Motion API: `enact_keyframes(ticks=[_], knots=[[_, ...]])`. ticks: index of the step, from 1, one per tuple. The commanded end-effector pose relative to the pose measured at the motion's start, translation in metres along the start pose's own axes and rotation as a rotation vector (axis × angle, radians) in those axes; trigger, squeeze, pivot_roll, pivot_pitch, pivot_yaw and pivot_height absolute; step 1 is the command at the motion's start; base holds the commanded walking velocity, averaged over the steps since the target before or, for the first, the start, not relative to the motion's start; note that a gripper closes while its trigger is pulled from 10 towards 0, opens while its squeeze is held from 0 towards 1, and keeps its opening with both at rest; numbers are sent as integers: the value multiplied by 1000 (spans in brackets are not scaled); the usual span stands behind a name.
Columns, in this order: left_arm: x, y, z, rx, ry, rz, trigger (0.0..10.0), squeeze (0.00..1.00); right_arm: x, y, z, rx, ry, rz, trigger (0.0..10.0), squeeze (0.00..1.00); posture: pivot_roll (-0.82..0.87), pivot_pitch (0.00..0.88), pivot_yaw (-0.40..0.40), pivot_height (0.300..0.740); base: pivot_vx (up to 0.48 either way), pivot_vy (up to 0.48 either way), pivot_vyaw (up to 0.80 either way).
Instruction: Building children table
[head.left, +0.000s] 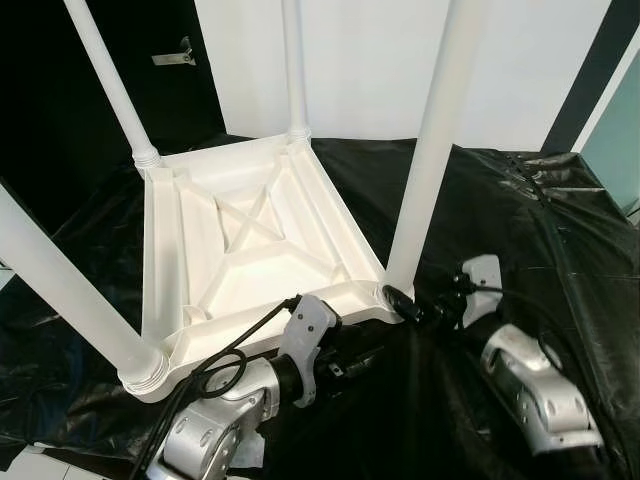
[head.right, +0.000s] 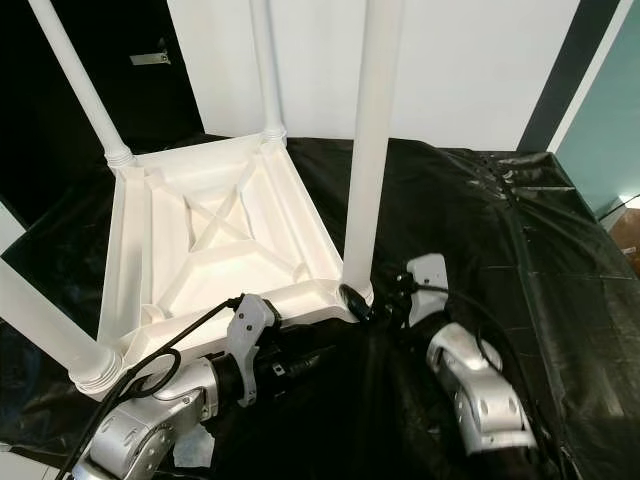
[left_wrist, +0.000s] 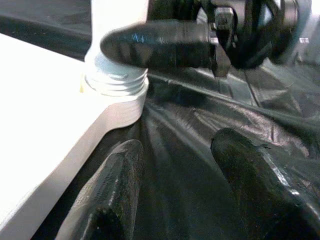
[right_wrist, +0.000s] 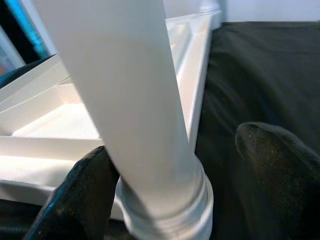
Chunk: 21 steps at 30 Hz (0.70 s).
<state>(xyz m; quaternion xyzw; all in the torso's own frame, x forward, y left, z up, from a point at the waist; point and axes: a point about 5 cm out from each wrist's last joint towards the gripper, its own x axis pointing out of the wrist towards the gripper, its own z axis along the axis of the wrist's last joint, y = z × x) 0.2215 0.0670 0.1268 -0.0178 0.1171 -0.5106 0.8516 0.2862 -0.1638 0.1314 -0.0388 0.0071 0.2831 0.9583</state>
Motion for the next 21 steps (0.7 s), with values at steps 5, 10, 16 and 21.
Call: enact_keyframes(ticks=[5, 10, 16, 21], knots=[[-7, 9, 1, 22, 10, 16, 10000, 0, 20, -4, 6, -70, 15, 134, 10000, 0, -49, 0, 2, 740, 0, 0, 0], [-8, 12, 4, 54, -2, 45, 10000, 0, 40, 3, 3, -133, 70, 295, 9490, 0, -36, 0, -6, 740, 0, 0, 0], [-8, 14, 8, 74, -21, 75, 10000, 0, 49, -1, 0, -156, 98, 348, 0, 0, -28, 0, -14, 740, 0, 0, 0], [-9, 13, 7, 81, -23, 93, 10000, 0, 45, -7, -4, -146, 118, 344, 0, 0, -26, 0, -30, 740, 0, 0, 0]])
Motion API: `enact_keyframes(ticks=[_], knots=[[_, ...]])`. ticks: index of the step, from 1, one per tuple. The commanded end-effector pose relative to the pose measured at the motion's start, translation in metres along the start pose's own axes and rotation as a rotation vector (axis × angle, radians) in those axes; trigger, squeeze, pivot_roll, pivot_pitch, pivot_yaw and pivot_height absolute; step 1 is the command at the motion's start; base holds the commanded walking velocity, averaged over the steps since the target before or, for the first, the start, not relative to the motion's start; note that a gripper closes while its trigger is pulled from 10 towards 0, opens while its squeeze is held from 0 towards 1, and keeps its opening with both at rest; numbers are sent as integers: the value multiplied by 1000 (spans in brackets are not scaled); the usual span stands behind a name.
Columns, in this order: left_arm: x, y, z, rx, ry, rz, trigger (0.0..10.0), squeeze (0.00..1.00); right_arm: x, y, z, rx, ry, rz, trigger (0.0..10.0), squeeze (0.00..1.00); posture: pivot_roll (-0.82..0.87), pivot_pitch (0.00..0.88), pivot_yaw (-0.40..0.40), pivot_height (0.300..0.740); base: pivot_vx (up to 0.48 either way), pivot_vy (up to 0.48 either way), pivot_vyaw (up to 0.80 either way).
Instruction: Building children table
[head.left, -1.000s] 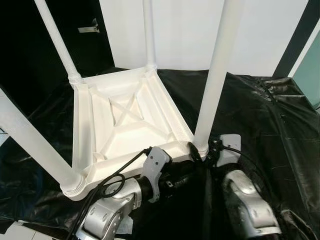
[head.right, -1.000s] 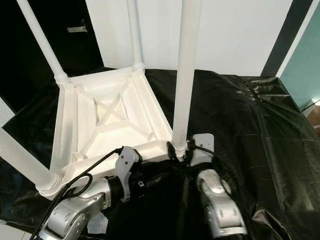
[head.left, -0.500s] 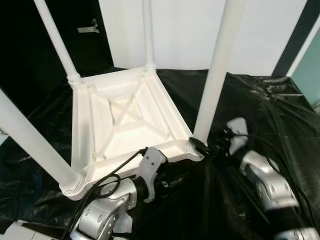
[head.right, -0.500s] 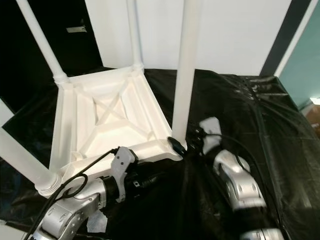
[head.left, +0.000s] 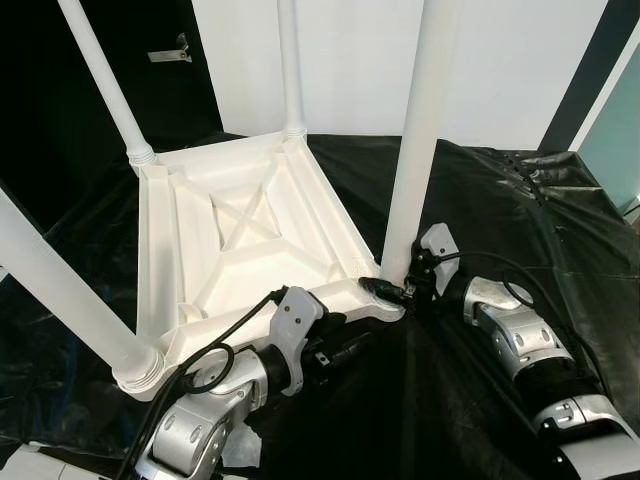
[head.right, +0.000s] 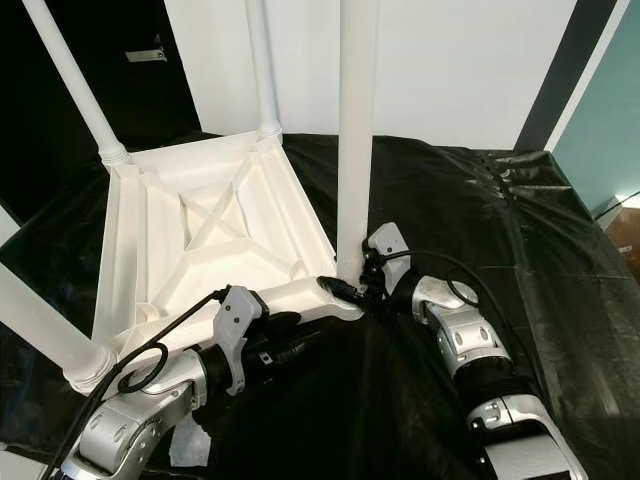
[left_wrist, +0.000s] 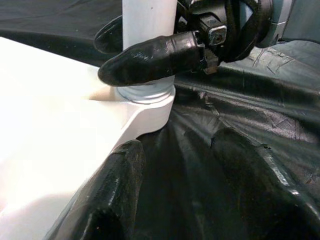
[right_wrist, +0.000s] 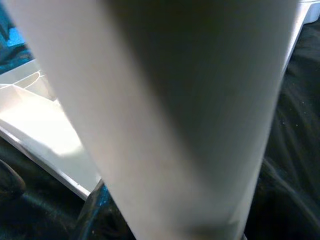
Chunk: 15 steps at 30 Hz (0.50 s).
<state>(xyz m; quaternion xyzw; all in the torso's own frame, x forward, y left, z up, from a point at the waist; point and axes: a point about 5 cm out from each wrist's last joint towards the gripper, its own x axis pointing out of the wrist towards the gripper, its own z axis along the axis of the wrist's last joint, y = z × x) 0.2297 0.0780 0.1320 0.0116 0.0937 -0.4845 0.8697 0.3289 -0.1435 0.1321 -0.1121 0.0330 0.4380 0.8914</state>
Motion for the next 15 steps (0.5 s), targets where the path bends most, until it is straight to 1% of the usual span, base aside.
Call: enact_keyframes(ticks=[1, 3, 6, 7, 8, 9, 10, 11, 13, 15], knots=[[-2, 2, 1, 12, -6, 25, 10000, 0, -3, 0, -7, -4, 37, 9, 0, 0, -25, 0, -30, 740, 0, 0, 0], [-2, 1, 1, 11, -6, 25, 10000, 0, -5, 1, -8, 4, 39, -1, 0, 0, -23, 0, -33, 740, 0, 0, 0], [-1, 0, 1, 11, -8, 26, 10000, 0, -8, 1, -17, 16, 67, -97, 0, 0, -24, 0, -33, 740, 0, 0, 0], [-1, 0, 1, 11, -8, 26, 10000, 0, -8, 1, -17, 16, 67, -97, 0, 0, -24, 0, -33, 740, 0, 0, 0], [-1, 0, 1, 9, -7, 26, 10000, 0, -9, 1, -21, 17, 83, -149, 0, 0, -28, 0, -32, 740, 0, 0, 0], [-2, 0, 0, 5, -3, 22, 10000, 0, -9, 4, -26, 36, 96, -225, 10000, 0, -33, 0, -30, 740, 0, 0, 0], [-2, 0, 0, 5, -3, 22, 10000, 0, -9, 4, -26, 36, 96, -225, 10000, 0, -33, 0, -30, 740, 0, 0, 0], [-3, 0, -1, 4, 0, 19, 10000, 0, -9, 6, -27, 51, 95, -250, 10000, 0, -33, 0, -30, 740, 0, 0, 0], [-3, 0, -1, 2, 0, 17, 10000, 0, -8, 9, -30, 93, 99, -341, 10000, 0, -40, 0, -27, 740, 0, 0, 0], [-3, 0, -1, 2, 0, 17, 10000, 0, -7, 11, -34, 163, 111, -463, 10000, 0, -43, 0, -25, 740, 0, 0, 0]])
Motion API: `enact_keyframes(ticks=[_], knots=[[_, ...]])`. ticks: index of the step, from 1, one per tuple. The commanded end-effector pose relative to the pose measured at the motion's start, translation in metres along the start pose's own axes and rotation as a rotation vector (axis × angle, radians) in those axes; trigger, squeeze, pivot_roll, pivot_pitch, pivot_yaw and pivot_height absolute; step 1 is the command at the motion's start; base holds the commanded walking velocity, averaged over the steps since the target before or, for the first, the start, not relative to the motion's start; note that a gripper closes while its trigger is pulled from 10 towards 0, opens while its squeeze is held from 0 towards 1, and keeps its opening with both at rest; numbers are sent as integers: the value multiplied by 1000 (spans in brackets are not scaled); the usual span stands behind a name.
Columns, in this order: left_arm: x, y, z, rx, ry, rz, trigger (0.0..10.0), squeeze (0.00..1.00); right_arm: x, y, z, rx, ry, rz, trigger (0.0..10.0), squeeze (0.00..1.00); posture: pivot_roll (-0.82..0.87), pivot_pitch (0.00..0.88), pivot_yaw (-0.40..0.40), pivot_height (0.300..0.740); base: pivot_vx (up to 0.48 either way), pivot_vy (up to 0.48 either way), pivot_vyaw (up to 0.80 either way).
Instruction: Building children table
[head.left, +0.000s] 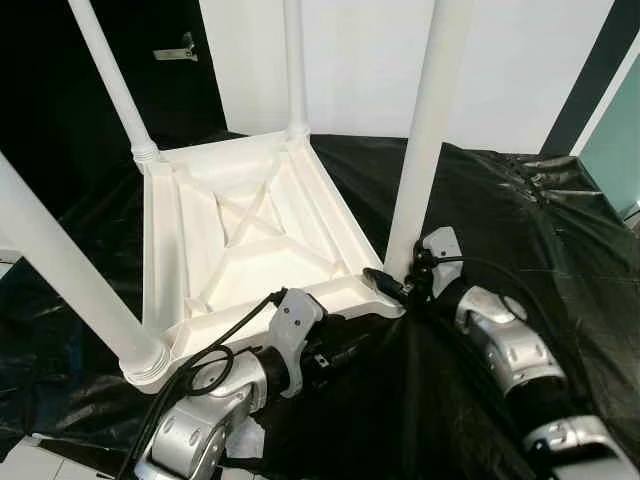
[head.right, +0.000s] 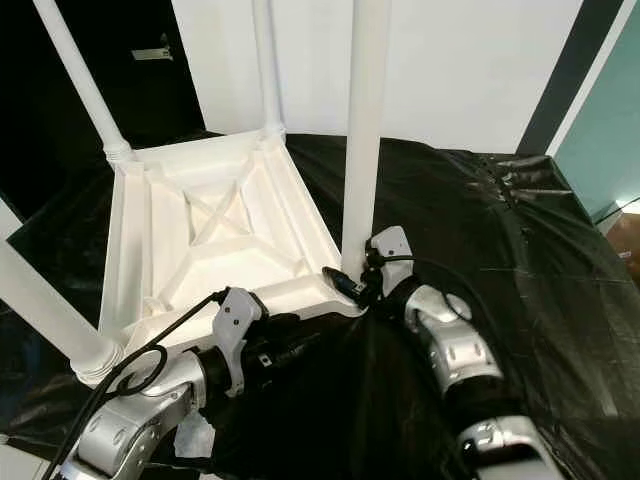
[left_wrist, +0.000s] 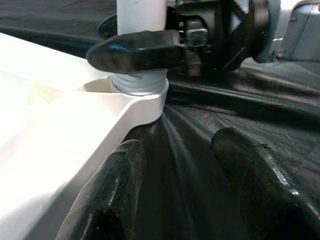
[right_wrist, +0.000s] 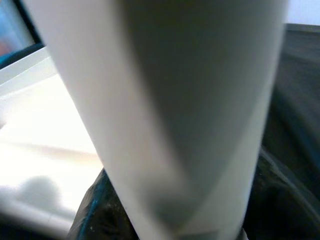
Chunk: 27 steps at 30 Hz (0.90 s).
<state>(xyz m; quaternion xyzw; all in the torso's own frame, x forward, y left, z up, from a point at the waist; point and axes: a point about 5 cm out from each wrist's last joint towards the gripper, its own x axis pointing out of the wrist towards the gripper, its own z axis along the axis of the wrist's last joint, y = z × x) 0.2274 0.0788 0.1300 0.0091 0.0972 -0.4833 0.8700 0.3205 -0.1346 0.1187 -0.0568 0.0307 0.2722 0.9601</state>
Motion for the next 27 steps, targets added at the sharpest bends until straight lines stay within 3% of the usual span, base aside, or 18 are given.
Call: enact_keyframes(ticks=[1, 6, 7, 9, 16, 22, 23, 24, 27], knots=[[-1, 1, 2, 11, -4, 15, 10000, 0, -9, -7, -24, 25, 128, -165, 10000, 0, -43, 0, -26, 740, 0, 0, 0], [-1, 2, 2, 13, -4, 13, 10000, 0, -7, 5, -23, 56, 117, -329, 10000, 0, -44, 0, -28, 740, 0, 0, 0], [0, 3, 3, 13, -6, 16, 10000, 0, -4, 17, -20, 103, 101, -443, 10000, 0, -41, 0, -27, 740, 0, 0, 0], [0, 4, 4, 14, -8, 18, 10000, 0, -2, 27, -16, 137, 87, -511, 10000, 0, -39, 0, -23, 740, 0, 0, 0], [-2, 3, 3, 17, 5, 8, 10000, 0, 1, 51, 0, 146, 20, -489, 10000, 0, -24, 0, -24, 740, 0, 0, 0], [-3, 4, 3, 18, 9, 10, 10000, 0, 0, 48, 3, 147, 2, -511, 10000, 0, -26, 0, -13, 740, 0, 0, 0], [-2, 3, 3, 17, 10, 9, 10000, 0, 0, 47, 4, 136, -2, -522, 10000, 176, -26, 0, -11, 740, 0, 0, 0], [-2, 3, 4, 17, 9, 8, 10000, 0, -1, 48, 6, 126, -14, -520, 10000, 1000, -24, 0, -10, 740, 0, 0, 0], [-1, 3, 3, 17, 9, 8, 10000, 0, -7, 49, 7, 84, -52, -476, 10000, 1000, -26, 0, -10, 740, 0, 0, 0]])
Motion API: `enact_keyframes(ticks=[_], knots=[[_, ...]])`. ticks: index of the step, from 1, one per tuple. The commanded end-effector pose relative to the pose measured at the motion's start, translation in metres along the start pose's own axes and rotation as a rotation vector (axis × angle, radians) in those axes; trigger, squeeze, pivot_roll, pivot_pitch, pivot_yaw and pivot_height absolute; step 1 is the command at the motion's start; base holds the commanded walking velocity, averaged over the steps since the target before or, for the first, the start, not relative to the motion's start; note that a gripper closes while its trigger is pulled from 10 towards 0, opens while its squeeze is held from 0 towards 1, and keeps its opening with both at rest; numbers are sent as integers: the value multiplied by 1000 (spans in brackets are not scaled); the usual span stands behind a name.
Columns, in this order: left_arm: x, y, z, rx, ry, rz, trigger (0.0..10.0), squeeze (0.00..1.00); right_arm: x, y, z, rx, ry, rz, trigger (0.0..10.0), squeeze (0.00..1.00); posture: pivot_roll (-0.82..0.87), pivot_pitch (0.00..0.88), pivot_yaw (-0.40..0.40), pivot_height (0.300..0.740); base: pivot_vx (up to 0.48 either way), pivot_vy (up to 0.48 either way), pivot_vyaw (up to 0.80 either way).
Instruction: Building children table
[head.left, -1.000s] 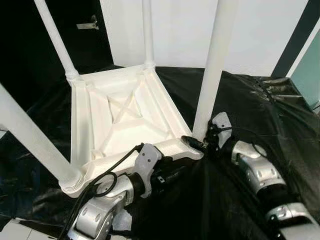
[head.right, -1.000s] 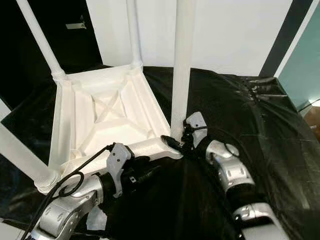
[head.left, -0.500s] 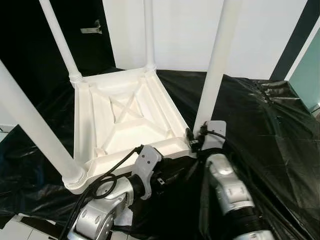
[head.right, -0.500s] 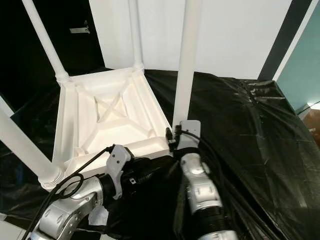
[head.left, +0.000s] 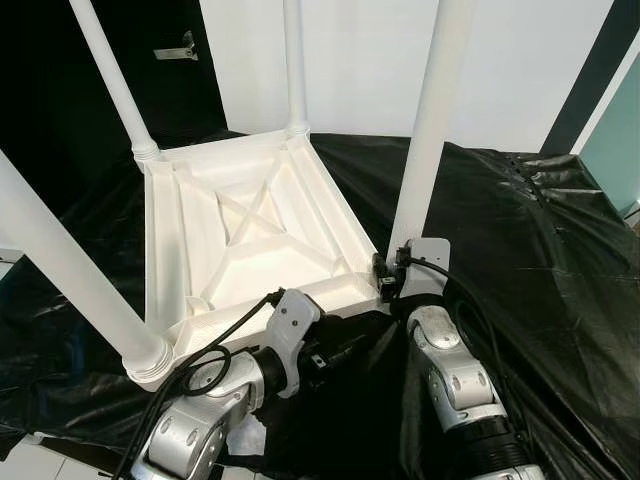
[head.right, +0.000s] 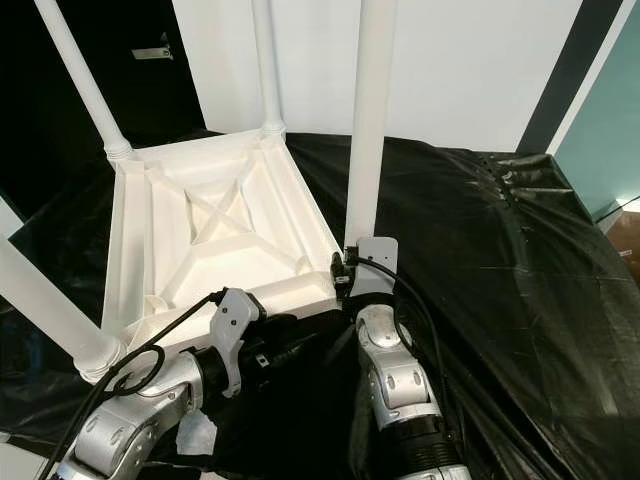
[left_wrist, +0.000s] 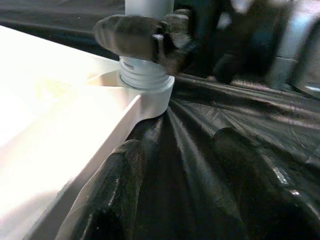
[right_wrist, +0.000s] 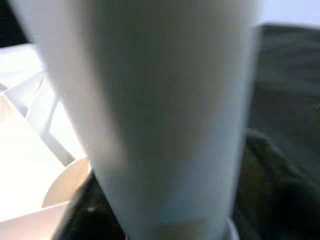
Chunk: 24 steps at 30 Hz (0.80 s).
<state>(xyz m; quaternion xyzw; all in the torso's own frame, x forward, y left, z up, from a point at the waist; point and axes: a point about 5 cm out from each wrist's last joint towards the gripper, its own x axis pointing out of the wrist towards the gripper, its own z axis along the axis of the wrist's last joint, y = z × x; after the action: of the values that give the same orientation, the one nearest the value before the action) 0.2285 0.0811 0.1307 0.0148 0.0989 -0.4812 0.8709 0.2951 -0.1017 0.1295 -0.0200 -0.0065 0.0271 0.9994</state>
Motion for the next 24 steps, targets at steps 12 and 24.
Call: enact_keyframes(ticks=[12, 24], knots=[[-3, 5, 2, 14, -4, 23, 10000, 0, -25, -30, -9, -4, -34, 187, 10000, 0, -36, 0, -32, 740, 0, 0, 0], [4, 4, 1, 12, 2, -23, 10000, 0, -6, -69, -4, -142, -28, 535, 10000, 0, -72, 0, -2, 740, 0, 0, 0]])
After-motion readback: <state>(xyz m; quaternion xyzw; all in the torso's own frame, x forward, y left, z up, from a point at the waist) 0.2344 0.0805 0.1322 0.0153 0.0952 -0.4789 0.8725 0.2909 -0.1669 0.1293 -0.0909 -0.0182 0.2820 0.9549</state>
